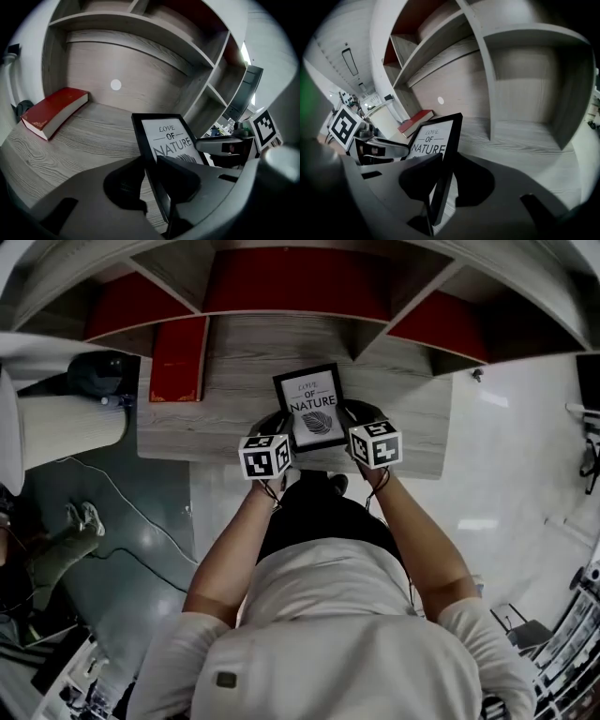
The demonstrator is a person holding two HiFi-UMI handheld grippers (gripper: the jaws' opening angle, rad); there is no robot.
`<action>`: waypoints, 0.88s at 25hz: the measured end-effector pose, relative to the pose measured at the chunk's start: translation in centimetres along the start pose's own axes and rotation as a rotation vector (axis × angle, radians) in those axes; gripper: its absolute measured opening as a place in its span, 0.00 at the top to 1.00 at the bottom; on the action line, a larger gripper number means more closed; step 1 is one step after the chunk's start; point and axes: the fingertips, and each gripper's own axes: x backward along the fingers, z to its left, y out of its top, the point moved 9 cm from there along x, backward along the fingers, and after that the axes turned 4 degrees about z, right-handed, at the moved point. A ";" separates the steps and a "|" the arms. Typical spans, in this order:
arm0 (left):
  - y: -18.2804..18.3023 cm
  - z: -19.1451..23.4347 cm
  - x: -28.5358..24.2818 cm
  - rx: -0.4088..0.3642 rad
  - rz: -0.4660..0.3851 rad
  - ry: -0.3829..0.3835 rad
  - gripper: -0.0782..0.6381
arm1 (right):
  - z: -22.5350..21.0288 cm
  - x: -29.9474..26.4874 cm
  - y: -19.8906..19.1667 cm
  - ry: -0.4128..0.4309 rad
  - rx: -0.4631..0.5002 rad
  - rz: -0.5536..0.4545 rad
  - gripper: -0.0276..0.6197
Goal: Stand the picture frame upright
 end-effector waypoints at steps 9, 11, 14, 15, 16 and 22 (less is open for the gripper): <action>-0.5 -6.5 3.5 -0.123 -0.072 -0.024 0.76 | -0.2 7.8 -2.4 -0.044 -0.016 -0.121 0.83; -0.7 -8.0 4.8 -0.152 -0.091 -0.027 0.76 | 0.2 9.8 -3.0 -0.048 -0.018 -0.149 0.83; -0.6 -9.7 7.1 -0.180 -0.118 -0.022 0.76 | 1.0 12.3 -3.2 -0.045 -0.023 -0.181 0.83; -0.2 -9.9 7.6 -0.188 -0.133 -0.018 0.76 | 1.3 12.7 -2.7 -0.044 -0.017 -0.197 0.83; 0.3 -10.0 8.1 -0.194 -0.150 -0.015 0.76 | 1.4 13.0 -2.1 -0.044 -0.009 -0.213 0.83; 2.4 -9.9 10.9 -0.226 -0.227 -0.005 0.76 | 3.3 14.2 0.5 -0.039 0.023 -0.280 0.83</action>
